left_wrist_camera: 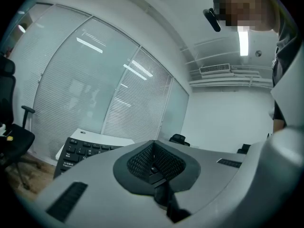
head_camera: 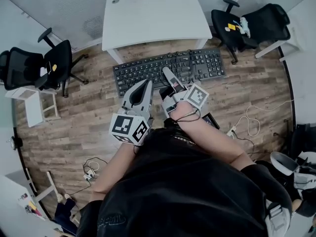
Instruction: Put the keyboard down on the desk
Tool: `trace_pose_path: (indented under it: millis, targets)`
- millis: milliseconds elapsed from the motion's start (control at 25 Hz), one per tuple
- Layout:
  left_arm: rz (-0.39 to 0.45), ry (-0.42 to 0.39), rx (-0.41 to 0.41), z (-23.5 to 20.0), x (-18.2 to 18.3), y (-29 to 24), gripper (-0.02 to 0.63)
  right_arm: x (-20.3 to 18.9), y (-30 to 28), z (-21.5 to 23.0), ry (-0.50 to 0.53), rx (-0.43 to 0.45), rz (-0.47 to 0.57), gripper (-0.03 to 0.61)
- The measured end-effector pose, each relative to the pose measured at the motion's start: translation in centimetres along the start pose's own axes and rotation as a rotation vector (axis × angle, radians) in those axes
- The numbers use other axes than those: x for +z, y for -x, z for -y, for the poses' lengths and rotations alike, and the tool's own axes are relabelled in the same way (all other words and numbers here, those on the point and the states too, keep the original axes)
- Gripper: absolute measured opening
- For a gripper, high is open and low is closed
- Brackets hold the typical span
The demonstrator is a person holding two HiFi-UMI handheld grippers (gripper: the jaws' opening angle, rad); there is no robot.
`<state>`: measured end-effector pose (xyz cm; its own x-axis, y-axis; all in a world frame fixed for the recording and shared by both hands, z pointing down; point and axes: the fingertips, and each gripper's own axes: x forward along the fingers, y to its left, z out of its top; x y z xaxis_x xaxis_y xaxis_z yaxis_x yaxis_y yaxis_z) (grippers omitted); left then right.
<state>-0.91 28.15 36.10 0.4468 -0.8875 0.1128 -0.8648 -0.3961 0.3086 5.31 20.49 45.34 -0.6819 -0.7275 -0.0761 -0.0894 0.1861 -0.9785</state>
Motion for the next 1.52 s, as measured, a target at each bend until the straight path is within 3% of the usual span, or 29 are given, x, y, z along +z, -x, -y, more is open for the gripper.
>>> trace_pose_path:
  millis: [160,360,480,640,960,1280,1520]
  targets:
    - [-0.002,0.015,0.036,0.0,-0.1,-4.8,0.014,4.6,-1.6,1.1,0.007,-0.004,-0.024,0.084]
    - [-0.007,-0.092,0.026,2.2,1.1,-9.0,0.014,8.9,-2.6,1.6,0.040,-0.004,-0.037,0.084]
    - [-0.013,-0.090,0.027,1.6,1.3,-10.6,0.014,10.4,-3.2,1.8,0.049,0.006,-0.023,0.084]
    - [-0.024,-0.052,0.010,0.9,0.7,-12.4,0.014,11.3,-4.0,3.0,0.023,-0.018,-0.032,0.084]
    - [-0.035,-0.050,-0.049,-0.6,1.5,-15.1,0.014,12.8,-6.6,3.7,0.039,-0.025,-0.009,0.084]
    - [-0.054,-0.032,-0.116,-4.6,3.0,-17.4,0.014,12.9,-11.1,4.2,0.040,-0.046,0.019,0.084]
    - [-0.047,0.000,-0.164,-10.1,4.9,-18.9,0.014,12.4,-16.3,4.9,0.036,-0.053,0.049,0.084]
